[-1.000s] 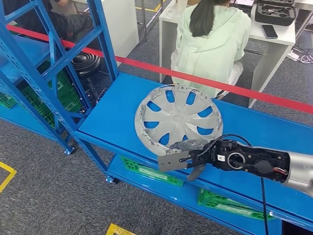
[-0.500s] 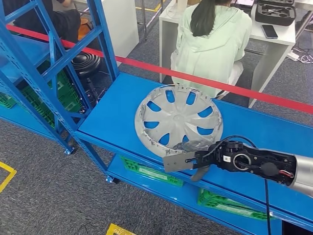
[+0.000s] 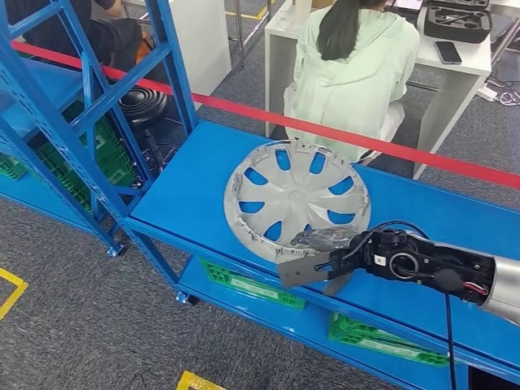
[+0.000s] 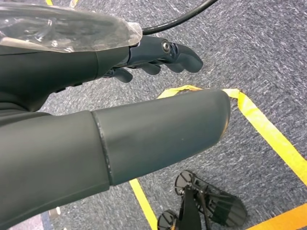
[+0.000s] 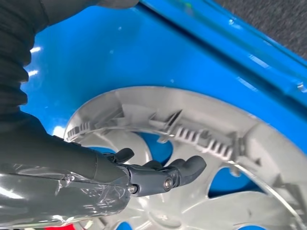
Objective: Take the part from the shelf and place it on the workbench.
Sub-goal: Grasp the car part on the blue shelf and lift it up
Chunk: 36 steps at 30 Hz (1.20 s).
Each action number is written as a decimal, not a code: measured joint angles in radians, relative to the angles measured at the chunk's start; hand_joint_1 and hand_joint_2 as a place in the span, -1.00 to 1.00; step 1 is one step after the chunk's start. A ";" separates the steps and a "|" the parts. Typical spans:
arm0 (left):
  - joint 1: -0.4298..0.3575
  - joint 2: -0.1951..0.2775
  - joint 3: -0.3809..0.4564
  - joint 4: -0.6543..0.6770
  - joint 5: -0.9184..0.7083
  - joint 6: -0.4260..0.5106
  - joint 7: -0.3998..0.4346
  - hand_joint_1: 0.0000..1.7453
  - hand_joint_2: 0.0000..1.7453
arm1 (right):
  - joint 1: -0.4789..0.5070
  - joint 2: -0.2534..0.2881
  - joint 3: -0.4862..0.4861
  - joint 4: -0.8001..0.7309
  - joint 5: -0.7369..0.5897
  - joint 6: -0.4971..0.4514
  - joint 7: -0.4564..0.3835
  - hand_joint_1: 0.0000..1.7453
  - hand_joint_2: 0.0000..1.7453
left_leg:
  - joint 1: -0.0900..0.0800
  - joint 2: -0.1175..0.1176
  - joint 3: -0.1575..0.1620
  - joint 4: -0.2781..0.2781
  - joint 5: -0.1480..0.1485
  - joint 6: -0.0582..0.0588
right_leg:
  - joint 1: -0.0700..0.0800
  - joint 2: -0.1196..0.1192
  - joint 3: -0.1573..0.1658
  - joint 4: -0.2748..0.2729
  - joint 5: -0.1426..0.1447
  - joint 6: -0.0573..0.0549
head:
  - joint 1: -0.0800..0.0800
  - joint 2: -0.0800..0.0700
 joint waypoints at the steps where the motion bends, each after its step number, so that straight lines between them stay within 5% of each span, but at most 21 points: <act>1: 0.000 0.000 0.000 0.000 0.000 0.000 0.000 -1.00 -1.00 | 0.002 -0.001 -0.004 0.009 0.007 0.003 -0.014 -1.00 1.00 | 0.000 0.000 0.000 0.000 0.000 0.000 | 0.000 0.000 0.000 0.000 0.000 0.000 | 0.000 0.000; 36: 0.000 0.004 0.000 0.000 -0.007 -0.013 -0.013 -1.00 -1.00 | 0.062 -0.001 -0.063 0.134 0.030 0.025 -0.112 -1.00 1.00 | 0.000 0.000 -0.001 0.000 0.000 0.000 | 0.000 -0.001 0.000 0.000 0.000 0.000 | 0.000 0.000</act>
